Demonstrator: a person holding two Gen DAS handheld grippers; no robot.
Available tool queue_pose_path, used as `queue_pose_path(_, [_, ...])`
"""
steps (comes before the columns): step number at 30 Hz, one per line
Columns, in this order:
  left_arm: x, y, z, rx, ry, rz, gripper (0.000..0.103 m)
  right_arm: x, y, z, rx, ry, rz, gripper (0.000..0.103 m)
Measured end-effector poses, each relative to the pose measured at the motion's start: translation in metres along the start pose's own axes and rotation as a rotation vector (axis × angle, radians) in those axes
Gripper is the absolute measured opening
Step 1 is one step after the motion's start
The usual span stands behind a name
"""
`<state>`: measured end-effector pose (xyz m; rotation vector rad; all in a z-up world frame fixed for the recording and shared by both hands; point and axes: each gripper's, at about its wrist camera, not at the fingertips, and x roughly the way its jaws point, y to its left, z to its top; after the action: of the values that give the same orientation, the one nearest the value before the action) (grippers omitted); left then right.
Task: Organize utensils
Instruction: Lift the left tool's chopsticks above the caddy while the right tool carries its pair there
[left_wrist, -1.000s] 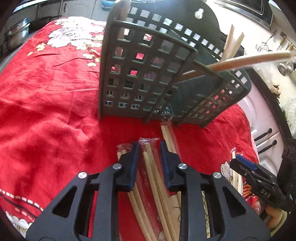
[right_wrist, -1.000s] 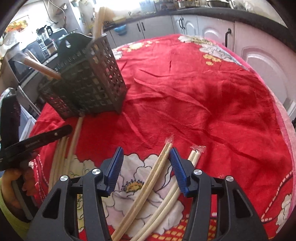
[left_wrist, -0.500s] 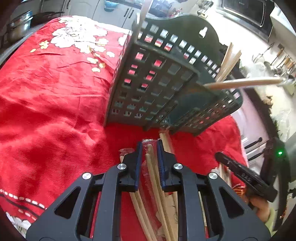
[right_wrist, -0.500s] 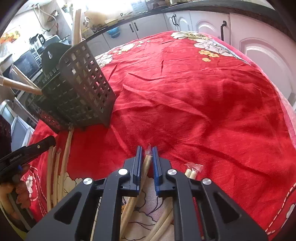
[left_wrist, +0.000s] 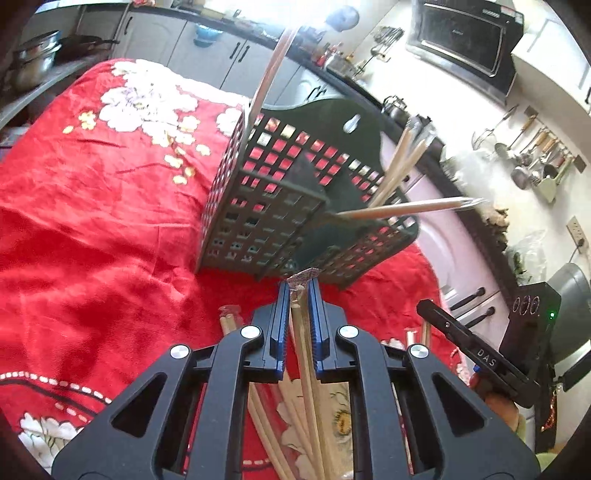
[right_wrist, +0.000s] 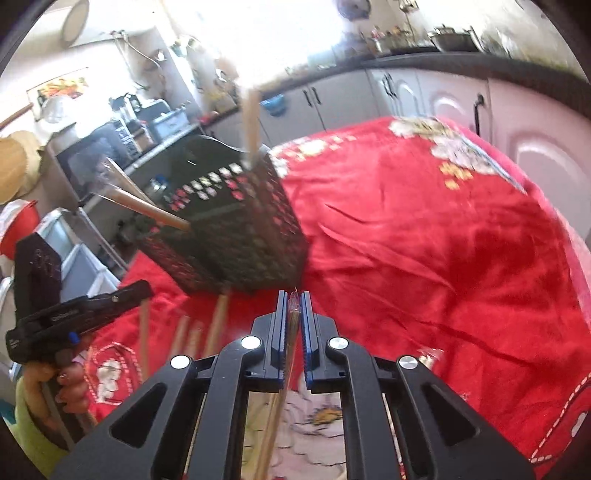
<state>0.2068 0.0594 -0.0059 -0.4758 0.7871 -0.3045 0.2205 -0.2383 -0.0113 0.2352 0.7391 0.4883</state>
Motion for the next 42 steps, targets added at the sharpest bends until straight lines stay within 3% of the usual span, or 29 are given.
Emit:
queue_pose_path(11, [-0.051,-0.023,0.004,0.044,-0.119,-0.050,0.005,-0.043,0.043,0.015,-0.073,-0.113,0.088,0.006])
queue_pose_path(21, [-0.073,-0.030,0.006,0.065,-0.179,-0.064,0.003,-0.073,0.077,0.025,-0.152,-0.216,0.134,0.006])
queue_pose_path(42, [-0.098,-0.055,0.022,0.131,-0.254,-0.102,0.003,-0.095,0.090,0.035,-0.179,-0.304,0.137,0.006])
